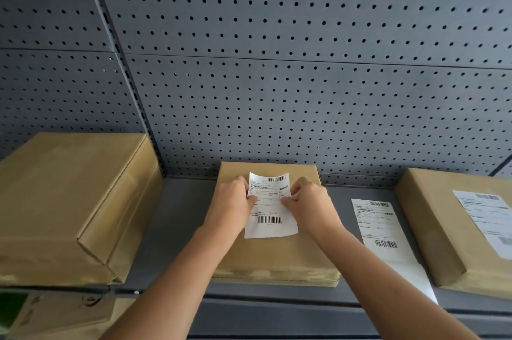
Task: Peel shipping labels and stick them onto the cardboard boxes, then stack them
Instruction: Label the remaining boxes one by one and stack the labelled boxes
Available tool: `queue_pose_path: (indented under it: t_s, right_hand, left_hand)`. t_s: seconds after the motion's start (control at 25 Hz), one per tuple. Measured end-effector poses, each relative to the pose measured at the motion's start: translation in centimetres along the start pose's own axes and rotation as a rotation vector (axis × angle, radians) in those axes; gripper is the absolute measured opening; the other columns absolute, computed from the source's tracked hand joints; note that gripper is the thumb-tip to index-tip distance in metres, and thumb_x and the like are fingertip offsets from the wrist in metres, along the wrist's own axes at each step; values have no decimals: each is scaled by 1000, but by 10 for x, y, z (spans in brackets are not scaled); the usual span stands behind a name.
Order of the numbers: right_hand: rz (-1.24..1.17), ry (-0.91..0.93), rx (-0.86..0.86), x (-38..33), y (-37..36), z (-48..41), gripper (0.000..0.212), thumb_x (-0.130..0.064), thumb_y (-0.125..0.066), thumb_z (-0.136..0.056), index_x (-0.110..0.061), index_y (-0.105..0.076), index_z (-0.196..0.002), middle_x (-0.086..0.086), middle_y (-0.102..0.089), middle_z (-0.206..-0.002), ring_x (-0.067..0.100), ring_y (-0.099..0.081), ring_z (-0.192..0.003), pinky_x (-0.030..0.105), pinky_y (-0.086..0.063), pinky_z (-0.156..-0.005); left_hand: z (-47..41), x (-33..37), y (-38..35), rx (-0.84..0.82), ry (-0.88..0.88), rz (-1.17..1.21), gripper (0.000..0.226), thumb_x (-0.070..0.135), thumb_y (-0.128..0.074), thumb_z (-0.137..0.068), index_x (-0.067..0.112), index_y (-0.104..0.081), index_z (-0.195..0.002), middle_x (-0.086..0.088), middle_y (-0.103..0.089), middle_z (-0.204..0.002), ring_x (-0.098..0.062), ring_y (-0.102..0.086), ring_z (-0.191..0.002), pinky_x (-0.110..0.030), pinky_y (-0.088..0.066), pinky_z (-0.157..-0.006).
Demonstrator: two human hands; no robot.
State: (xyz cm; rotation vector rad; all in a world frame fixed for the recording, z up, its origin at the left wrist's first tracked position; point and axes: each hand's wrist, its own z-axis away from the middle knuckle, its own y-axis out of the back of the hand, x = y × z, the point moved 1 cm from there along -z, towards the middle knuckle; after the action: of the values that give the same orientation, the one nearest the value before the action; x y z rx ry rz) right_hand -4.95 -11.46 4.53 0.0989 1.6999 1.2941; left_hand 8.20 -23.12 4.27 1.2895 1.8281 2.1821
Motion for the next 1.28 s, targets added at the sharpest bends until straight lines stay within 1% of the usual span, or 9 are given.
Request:
queue_pose_path:
  t_s: [0.12, 0.28, 0.4, 0.56, 0.72, 0.8, 0.92, 1.08, 1.28]
  right_hand:
    - [-44, -8, 1, 1, 0, -1, 14, -22, -66, -93, -12, -60, -101, 3, -67, -89, 21, -64, -78, 30, -48, -59]
    - [-141, -13, -5, 4, 2, 0, 14, -24, -64, -95, -14, -59, -105, -4, -61, -83, 8, -57, -72, 20, -40, -54]
    - [-244, -40, -3, 6, 5, 3, 14, -24, -64, -96, -15, -61, -105, -5, -61, -81, 5, -55, -69, 17, -36, -52]
    - [-363, -92, -25, 8, 8, 3, 15, -24, -66, -94, -16, -60, -107, 1, -66, -83, 12, -59, -69, 24, -40, -55]
    - [-307, -77, -29, 7, 7, 2, 20, -24, -67, -94, -15, -58, -109, -3, -61, -79, 8, -58, -70, 22, -40, -54]
    - [-268, -65, -24, 6, 5, 2, 22, -22, -67, -94, -13, -57, -111, -4, -58, -78, 6, -56, -68, 22, -40, -52]
    - [-188, -39, -10, 6, 3, 3, 24, -20, -66, -94, -14, -54, -114, -4, -58, -77, 7, -56, -67, 25, -44, -54]
    - [-94, 7, -1, 5, -1, 4, 24, -21, -63, -95, -17, -52, -116, 0, -63, -82, 14, -61, -71, 30, -49, -57]
    - [111, 68, -21, 2, 0, 5, 23, -26, -58, -96, -20, -53, -118, 2, -68, -86, 23, -64, -74, 35, -54, -63]
  left_hand:
    - [0, 0, 0, 6, 5, 36, 11, 23, -67, -96, 15, -66, -104, 3, -67, -90, -13, -59, -79, -26, -42, -64]
    - [0, -5, -1, 1, 26, 131, 15, 27, -68, -95, 17, -68, -107, 4, -71, -90, -15, -67, -84, -34, -55, -73]
    - [1, -5, 1, -3, 36, 180, 16, 28, -68, -95, 18, -68, -108, 6, -70, -90, -16, -68, -89, -36, -56, -78]
    - [-1, -4, 6, -22, 60, 242, 21, 30, -66, -96, 16, -69, -111, 9, -66, -87, -12, -64, -85, -22, -44, -62]
    - [1, -4, 6, -34, 40, 193, 20, 29, -68, -95, 14, -67, -108, 11, -62, -79, 4, -56, -70, -14, -36, -53]
    - [0, -6, 4, -30, 38, 185, 20, 28, -69, -95, 13, -67, -107, 12, -60, -76, 5, -55, -67, -14, -35, -52]
    - [1, -4, 3, -30, 46, 152, 18, 26, -70, -94, 13, -67, -106, 12, -60, -77, -1, -56, -68, -18, -39, -55]
    - [-1, -3, -1, -10, 48, 89, 20, 27, -73, -92, 14, -65, -105, 2, -69, -94, -13, -62, -79, -25, -44, -67]
    - [3, -1, 4, 4, 16, 8, 30, 31, -72, -91, 15, -54, -109, -1, -63, -97, -21, -63, -82, -32, -47, -65]
